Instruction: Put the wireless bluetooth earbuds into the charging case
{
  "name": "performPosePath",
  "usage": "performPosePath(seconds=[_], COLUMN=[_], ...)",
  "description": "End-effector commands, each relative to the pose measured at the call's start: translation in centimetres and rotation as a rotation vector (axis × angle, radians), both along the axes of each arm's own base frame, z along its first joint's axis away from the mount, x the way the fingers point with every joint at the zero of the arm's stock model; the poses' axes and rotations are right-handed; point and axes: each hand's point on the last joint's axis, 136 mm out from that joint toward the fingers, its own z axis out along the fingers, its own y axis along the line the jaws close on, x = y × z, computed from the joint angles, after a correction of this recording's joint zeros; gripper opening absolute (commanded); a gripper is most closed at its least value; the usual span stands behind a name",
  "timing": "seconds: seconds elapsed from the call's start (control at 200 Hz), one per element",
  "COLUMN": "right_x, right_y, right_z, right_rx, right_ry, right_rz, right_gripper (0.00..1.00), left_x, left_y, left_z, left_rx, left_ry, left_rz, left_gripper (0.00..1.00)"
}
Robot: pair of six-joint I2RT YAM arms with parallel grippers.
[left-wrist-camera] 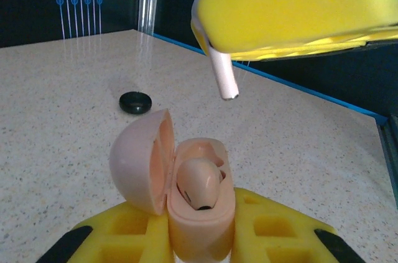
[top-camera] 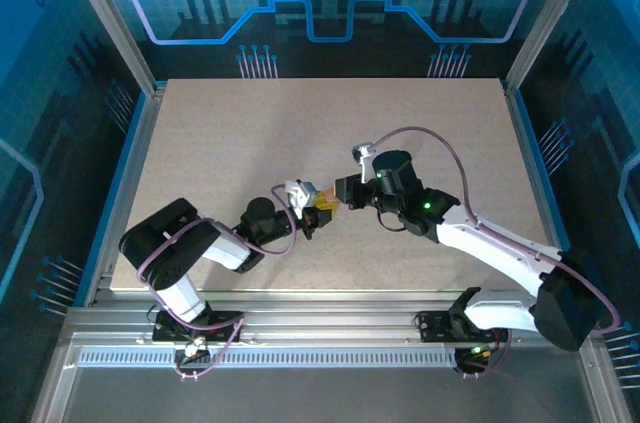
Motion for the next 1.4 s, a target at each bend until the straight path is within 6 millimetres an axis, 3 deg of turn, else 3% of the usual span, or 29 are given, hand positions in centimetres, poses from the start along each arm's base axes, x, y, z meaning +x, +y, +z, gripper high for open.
performPosePath(seconds=[0.0, 0.31, 1.006, 1.396], right_x=[-0.1, -0.5, -1.5, -1.5], right_y=[0.0, 0.5, 0.7, 0.9], right_z=[0.9, 0.5, -0.5, 0.0], right_rx=[0.019, 0.016, 0.019, 0.019], right_ry=[-0.044, -0.047, -0.017, -0.024], right_rz=[-0.010, -0.003, 0.008, 0.024], right_gripper=[0.22, 0.22, 0.22, 0.38], left_x=[-0.2, -0.1, 0.1, -0.3], left_y=[-0.1, 0.3, 0.8, 0.8], left_z=[2.4, 4.3, 6.1, 6.3], left_rx=[-0.029, -0.061, -0.098, -0.103], left_ry=[-0.097, -0.135, -0.160, -0.163], left_rz=[0.004, 0.039, 0.071, 0.053], left_gripper=[0.21, 0.21, 0.22, 0.22])
